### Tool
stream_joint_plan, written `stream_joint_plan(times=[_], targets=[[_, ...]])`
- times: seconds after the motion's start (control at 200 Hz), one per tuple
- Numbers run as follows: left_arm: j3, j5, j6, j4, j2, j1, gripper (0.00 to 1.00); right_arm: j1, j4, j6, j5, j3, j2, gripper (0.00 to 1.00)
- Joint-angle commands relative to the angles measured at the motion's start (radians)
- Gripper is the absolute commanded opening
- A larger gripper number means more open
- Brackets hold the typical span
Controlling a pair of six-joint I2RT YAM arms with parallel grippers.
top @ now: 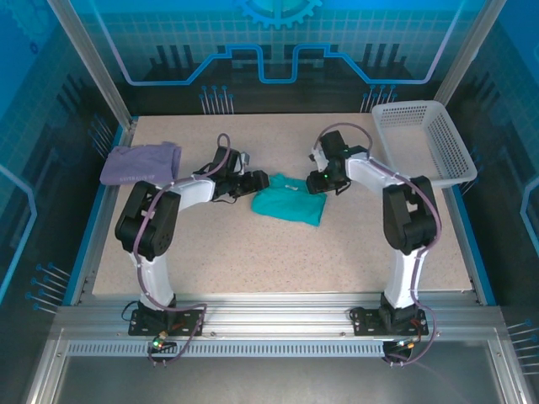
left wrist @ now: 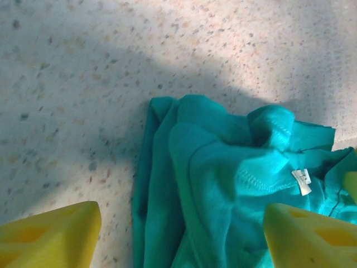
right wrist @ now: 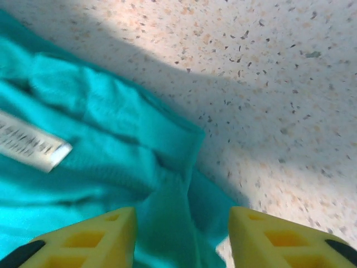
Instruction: Fold the inside-out t-shirt
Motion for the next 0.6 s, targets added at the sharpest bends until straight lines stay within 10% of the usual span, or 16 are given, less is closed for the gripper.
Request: stream_joint_plan(times=[0.0,0.595], targets=[[0.035,0.025,0.066,-0.132,-0.036,0.002,0.82,-0.012,-0.039,0.024,0.006,-0.067,-0.108,0.51],[0.299,0.229,0.149,-0.429,0.222,-0.027,0.75,-0.034,0.116,0.218,-0.142,-0.248,-0.024,0.46]])
